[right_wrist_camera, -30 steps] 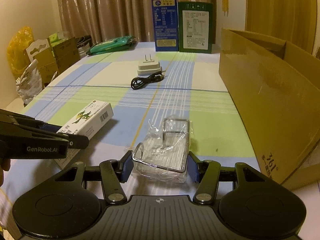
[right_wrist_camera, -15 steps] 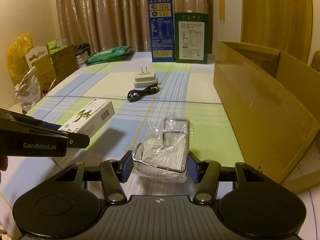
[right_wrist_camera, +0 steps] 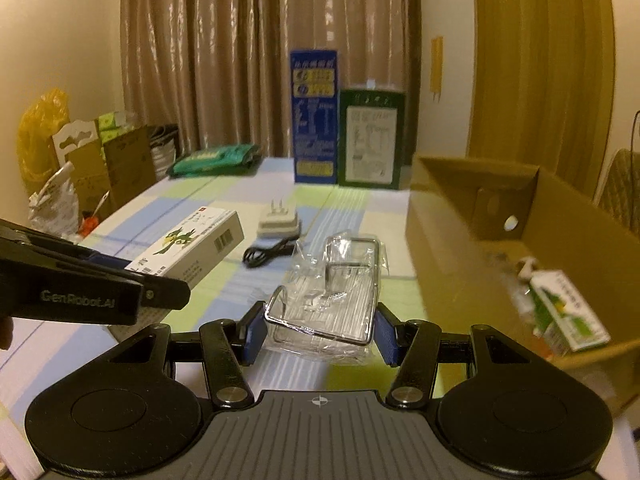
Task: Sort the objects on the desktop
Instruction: 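Carry the cream box and hook package toward the cardboard box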
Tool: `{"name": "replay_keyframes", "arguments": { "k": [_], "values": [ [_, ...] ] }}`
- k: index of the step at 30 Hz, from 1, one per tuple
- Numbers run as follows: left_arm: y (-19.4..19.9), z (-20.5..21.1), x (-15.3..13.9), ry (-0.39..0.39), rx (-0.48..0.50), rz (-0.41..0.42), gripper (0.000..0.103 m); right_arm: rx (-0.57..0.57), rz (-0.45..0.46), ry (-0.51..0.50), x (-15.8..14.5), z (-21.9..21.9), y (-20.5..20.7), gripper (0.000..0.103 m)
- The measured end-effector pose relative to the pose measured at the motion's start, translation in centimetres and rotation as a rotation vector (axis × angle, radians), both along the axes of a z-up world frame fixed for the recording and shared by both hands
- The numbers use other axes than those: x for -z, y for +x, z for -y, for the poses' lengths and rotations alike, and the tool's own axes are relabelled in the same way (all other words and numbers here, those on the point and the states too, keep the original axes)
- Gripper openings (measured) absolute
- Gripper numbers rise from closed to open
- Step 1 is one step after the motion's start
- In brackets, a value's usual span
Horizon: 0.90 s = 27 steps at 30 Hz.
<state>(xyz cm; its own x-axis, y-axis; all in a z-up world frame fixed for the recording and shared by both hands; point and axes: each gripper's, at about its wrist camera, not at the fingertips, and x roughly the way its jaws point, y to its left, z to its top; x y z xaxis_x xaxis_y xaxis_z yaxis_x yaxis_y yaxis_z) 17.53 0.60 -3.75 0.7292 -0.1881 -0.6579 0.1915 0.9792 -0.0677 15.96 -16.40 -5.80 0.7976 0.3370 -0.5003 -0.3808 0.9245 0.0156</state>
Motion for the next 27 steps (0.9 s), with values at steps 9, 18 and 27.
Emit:
{"name": "replay_keyframes", "arguments": {
  "k": [9, 18, 27],
  "values": [
    [0.1, 2.1, -2.3, -0.031, 0.029, 0.054, 0.033, 0.039, 0.067, 0.01, -2.4, 2.1, 0.0, 0.052],
    [0.2, 4.7, -3.0, -0.049, 0.078, 0.072, 0.033, 0.076, 0.1, 0.013, -3.8, 4.0, 0.0, 0.052],
    [0.2, 6.9, -3.4, -0.058, 0.112, 0.078, 0.033, 0.107, 0.127, 0.004, -4.8, 6.0, 0.1, 0.052]
  ]
}}
